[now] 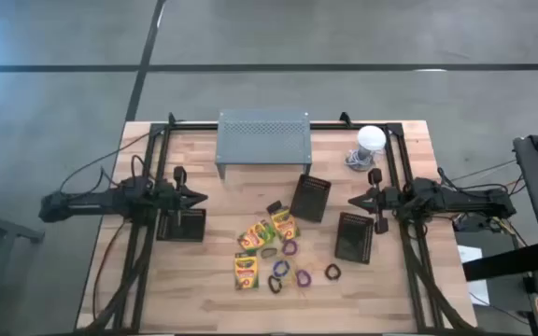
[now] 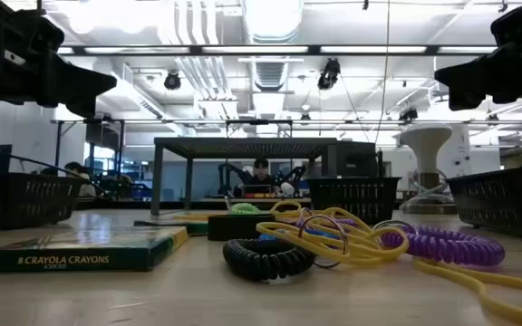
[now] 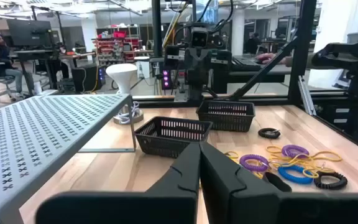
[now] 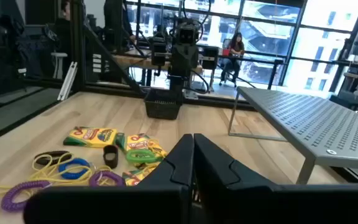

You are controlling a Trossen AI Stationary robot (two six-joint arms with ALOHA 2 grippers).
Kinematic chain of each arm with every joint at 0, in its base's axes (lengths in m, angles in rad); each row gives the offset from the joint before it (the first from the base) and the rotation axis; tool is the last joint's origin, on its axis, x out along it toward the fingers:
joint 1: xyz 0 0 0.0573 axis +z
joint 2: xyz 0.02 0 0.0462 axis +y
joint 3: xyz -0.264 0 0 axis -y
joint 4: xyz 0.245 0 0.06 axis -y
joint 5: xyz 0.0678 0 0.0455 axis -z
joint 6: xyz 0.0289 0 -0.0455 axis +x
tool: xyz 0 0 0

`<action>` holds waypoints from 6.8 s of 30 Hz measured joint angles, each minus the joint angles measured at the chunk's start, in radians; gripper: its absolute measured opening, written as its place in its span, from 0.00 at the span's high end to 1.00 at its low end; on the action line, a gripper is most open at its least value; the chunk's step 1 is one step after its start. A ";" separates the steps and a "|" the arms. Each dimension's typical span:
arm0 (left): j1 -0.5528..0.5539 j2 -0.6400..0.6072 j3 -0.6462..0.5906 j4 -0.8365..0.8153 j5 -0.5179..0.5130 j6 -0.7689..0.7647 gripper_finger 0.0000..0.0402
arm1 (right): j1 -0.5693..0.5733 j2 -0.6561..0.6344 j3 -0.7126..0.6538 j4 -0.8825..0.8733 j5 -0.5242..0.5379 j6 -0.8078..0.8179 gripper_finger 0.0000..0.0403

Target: Pick & Place Office Desk Supplies

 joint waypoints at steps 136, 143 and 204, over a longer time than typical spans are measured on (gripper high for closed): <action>0.001 0.000 0.000 -0.001 -0.003 -0.001 0.96 | 0.136 1.730 1.239 -0.746 0.170 0.582 0.53; 0.001 0.000 0.000 -0.001 0.002 -0.056 0.96 | 0.156 1.945 1.391 -0.891 0.221 0.621 0.51; 0.001 0.090 0.000 -0.001 0.004 -0.115 0.96 | 0.019 1.707 1.354 -1.133 0.136 0.861 0.97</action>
